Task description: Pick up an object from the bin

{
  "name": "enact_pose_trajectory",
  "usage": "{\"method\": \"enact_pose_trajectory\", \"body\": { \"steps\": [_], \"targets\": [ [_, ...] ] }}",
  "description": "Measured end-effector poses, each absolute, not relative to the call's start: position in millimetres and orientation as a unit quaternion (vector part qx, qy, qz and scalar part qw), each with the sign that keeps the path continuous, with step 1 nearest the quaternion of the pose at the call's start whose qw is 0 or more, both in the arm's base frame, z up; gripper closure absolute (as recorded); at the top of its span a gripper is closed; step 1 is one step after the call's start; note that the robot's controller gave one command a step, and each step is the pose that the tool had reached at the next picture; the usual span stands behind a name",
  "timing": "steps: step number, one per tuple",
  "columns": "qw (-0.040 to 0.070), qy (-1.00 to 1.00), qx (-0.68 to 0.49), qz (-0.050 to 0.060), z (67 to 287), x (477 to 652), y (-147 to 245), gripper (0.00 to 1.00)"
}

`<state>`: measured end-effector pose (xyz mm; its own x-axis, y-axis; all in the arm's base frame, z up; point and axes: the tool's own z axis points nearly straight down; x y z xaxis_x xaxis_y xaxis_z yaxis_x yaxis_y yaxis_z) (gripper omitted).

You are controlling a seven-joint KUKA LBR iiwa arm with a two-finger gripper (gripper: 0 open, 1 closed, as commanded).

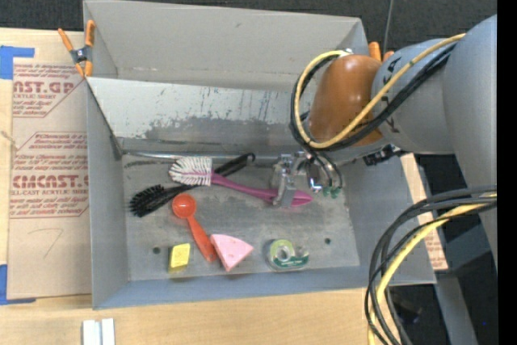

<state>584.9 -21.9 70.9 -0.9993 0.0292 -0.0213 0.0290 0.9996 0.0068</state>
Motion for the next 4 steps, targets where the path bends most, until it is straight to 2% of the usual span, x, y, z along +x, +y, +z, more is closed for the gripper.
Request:
{"method": "enact_pose_trajectory", "body": {
  "steps": [1, 2, 3, 4],
  "targets": [
    [0.011, 1.000, 0.023, 0.004, 71, 569.8, -21, 1.00],
    [0.013, 1.000, 0.014, 0.003, 72, 575.4, -25, 1.00],
    [0.007, 1.000, 0.013, 0.004, 89, 573.5, -25, 1.00],
    [0.012, 0.987, -0.159, 0.002, 179, 558.1, 17, 1.00]
  ]
}}
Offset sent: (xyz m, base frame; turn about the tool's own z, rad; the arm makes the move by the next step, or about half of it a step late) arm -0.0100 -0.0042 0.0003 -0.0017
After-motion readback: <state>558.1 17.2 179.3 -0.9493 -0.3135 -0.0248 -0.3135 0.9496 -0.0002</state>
